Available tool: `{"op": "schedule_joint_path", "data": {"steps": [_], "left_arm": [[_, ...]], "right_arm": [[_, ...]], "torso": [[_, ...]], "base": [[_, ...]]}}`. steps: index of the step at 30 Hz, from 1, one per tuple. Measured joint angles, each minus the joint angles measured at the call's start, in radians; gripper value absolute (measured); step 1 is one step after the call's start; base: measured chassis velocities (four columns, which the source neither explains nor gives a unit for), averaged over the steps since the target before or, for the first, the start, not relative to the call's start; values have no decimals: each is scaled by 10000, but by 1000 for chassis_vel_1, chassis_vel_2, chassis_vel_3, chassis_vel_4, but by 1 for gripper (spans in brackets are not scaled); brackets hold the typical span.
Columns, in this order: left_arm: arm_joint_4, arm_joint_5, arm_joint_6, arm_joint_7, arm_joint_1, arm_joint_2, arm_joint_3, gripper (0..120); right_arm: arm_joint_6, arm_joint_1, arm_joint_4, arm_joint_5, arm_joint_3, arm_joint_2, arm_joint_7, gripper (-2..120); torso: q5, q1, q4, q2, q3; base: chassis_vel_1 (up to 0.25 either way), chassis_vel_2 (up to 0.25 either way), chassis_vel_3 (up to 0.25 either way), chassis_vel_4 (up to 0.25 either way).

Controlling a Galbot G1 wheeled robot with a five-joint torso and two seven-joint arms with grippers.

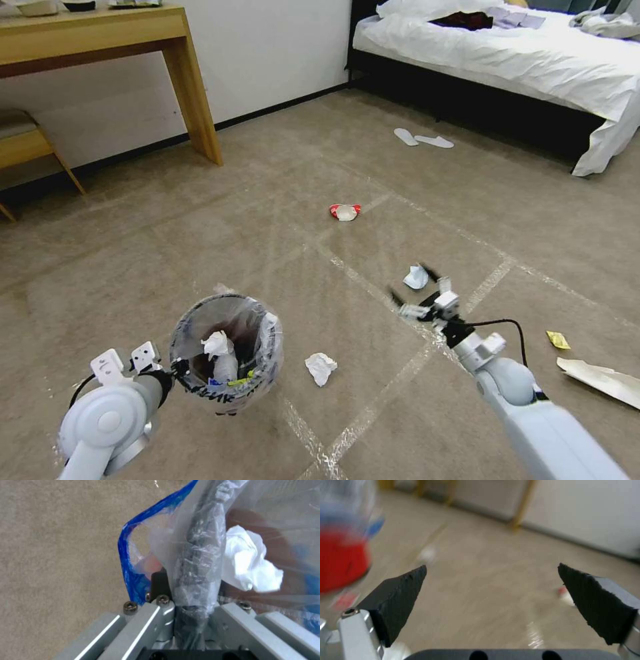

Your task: Pick up the trash bin and place the garbage on the floor into it.

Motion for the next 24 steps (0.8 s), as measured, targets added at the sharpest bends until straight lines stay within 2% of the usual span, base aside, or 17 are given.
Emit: {"op": "schedule_joint_path", "data": {"steps": [1, 2, 4, 5, 7, 8, 10, 11, 13, 14, 15, 17, 20, 21, 23, 24], "left_arm": [[41, 23, -1, 19, 11, -2, -16, 0], [41, 23, -1, 19, 11, -2, -16, 0], [198, 47, -12, 41, -60, -46, -39, 0], [198, 47, -12, 41, -60, -46, -39, 0], [319, 61, -28, 41, -188, -76, -45, 0], [319, 61, -28, 41, -188, -76, -45, 0], [404, 60, -32, 46, -285, -82, -41, 0], [404, 60, -32, 46, -285, -82, -41, 0], [465, 68, -34, 55, -314, -79, -23, 0], [465, 68, -34, 55, -314, -79, -23, 0], [492, 109, -35, 87, -314, -79, 2, 0], [531, 192, -43, 125, -305, -89, 19, 0], [553, 206, -48, 144, -308, -110, 20, 0], [566, 224, -61, 157, -311, -133, 18, 0], [572, 268, -68, 184, -291, -166, 26, 0], [572, 268, -68, 184, -291, -166, 26, 0]], "right_arm": [[76, 788, -593, 46, -984, -109, -504, 100], [76, 788, -593, 46, -984, -109, -504, 100], [340, 2563, -2083, 187, -2970, -7, -1961, 100], [340, 2563, -2083, 187, -2970, -7, -1961, 100], [385, 3876, -3032, 144, -4696, 324, -2850, 100], [385, 3876, -3032, 144, -4696, 324, -2850, 100], [683, 5274, -4415, -634, -6159, 1145, -3278, 100], [683, 5274, -4415, -634, -6159, 1145, -3278, 100], [810, 6143, -5594, -1709, -6908, 2325, -3312, 100], [810, 6143, -5594, -1709, -6908, 2325, -3312, 100], [881, 6432, -6152, -2117, -7134, 2959, -3331, 100], [907, 6768, -6903, -2678, -7354, 3761, -3498, 100], [876, 6909, -7226, -3085, -7383, 4122, -3691, 100], [868, 7008, -7666, -3750, -7323, 4465, -3766, 100], [861, 7115, -8450, -4726, -7217, 4960, -3523, 100], [861, 7115, -8450, -4726, -7217, 4960, -3523, 100]], "torso": [[-12, 0, -1, 0, 0], [-12, 0, -1, 0, 0], [-6, 0, 4, -1, 0], [-6, 0, 4, -1, 0], [-12, 1, -10, 0, 1], [-12, 1, -10, 0, 1], [-14, 1, -5, -1, 0], [-14, 1, -5, -1, 0], [-11, 1, -3, 0, 0], [-11, 1, -3, 0, 0], [-6, 1, 5, 0, 0], [-16, 1, 8, -1, 0], [-11, 0, 5, 0, -1], [-11, 0, -6, 0, -1], [-13, -1, -9, 0, -1], [-13, -1, -9, 0, -1]], "base": [[0, 0, 0, 0], [0, 0, 0, 0], [0, 0, 0, 0], [0, 0, 0, 0], [0, 0, 0, 0], [0, 0, 0, 0], [0, 0, 0, 0], [0, 0, 0, 0], [0, 0, 0, 0], [0, 0, 0, 0], [0, 0, 0, 0], [0, 0, 0, 0], [0, 0, 0, 0], [0, 0, 0, 0], [0, 0, 0, 0], [0, 0, 0, 0]]}}
